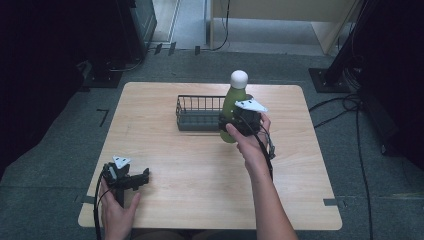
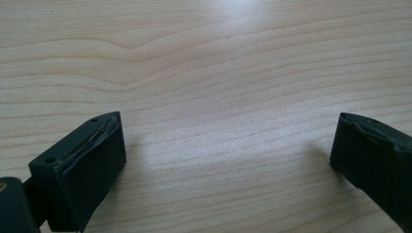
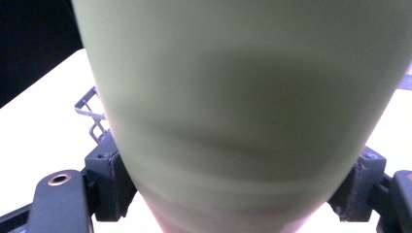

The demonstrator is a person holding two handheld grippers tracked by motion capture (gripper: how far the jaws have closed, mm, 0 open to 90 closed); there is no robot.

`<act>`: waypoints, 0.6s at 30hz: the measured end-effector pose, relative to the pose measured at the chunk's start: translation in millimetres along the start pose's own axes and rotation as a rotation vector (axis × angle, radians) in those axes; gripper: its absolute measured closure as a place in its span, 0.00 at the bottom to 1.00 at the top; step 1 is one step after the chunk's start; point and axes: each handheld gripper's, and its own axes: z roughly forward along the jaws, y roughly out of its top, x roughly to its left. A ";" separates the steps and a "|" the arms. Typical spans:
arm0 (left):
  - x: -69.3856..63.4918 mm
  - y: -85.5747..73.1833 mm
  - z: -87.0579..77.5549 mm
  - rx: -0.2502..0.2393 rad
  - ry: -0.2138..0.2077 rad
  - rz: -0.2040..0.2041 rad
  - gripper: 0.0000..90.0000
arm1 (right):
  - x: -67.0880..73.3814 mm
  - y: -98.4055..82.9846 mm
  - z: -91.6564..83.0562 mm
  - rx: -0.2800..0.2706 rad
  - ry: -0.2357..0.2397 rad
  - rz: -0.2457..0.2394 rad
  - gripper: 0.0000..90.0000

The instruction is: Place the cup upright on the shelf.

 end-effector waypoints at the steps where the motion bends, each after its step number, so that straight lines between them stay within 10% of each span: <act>1: 0.0 0.0 0.0 0.000 0.000 0.000 0.00 | 1.9 2.5 1.1 0.000 -0.004 -0.004 0.22; 18: 0.0 0.1 0.0 0.001 0.000 0.000 0.00 | 17.9 41.7 15.9 -0.051 0.006 -0.013 0.22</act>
